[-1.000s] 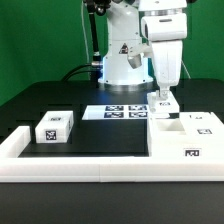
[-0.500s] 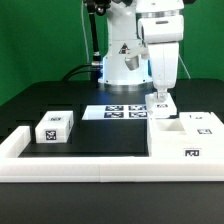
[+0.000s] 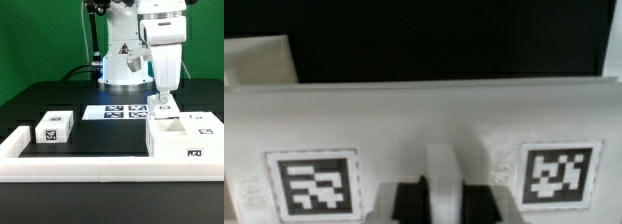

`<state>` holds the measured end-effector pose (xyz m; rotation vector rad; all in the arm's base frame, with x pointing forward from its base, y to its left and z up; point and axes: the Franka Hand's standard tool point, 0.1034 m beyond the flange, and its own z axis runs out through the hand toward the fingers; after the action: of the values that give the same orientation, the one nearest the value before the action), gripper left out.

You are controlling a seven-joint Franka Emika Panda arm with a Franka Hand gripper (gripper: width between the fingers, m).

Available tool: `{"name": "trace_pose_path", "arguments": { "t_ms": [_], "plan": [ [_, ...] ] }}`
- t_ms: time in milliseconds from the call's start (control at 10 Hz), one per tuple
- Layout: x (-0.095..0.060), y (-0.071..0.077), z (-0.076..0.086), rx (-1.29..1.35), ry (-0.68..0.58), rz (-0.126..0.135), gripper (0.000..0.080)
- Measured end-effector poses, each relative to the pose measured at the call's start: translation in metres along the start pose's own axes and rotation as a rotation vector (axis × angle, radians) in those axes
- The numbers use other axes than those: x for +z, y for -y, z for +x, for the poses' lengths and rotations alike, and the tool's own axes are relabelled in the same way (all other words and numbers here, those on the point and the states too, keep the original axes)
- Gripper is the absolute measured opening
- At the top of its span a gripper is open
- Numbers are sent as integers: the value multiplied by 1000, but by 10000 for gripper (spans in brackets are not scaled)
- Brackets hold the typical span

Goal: Assemble cabinet

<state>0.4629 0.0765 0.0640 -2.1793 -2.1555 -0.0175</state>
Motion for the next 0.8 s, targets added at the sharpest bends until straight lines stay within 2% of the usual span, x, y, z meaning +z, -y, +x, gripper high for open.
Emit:
{"name": "trace_pose_path", "arguments": {
  "t_ms": [400,500,800],
  "plan": [
    [0,0,-1,3,0,1,62],
    [1,-3,0,-13,-5,-10,62],
    [1,-13,1,-16,-13,-22,62]
  ]
}}
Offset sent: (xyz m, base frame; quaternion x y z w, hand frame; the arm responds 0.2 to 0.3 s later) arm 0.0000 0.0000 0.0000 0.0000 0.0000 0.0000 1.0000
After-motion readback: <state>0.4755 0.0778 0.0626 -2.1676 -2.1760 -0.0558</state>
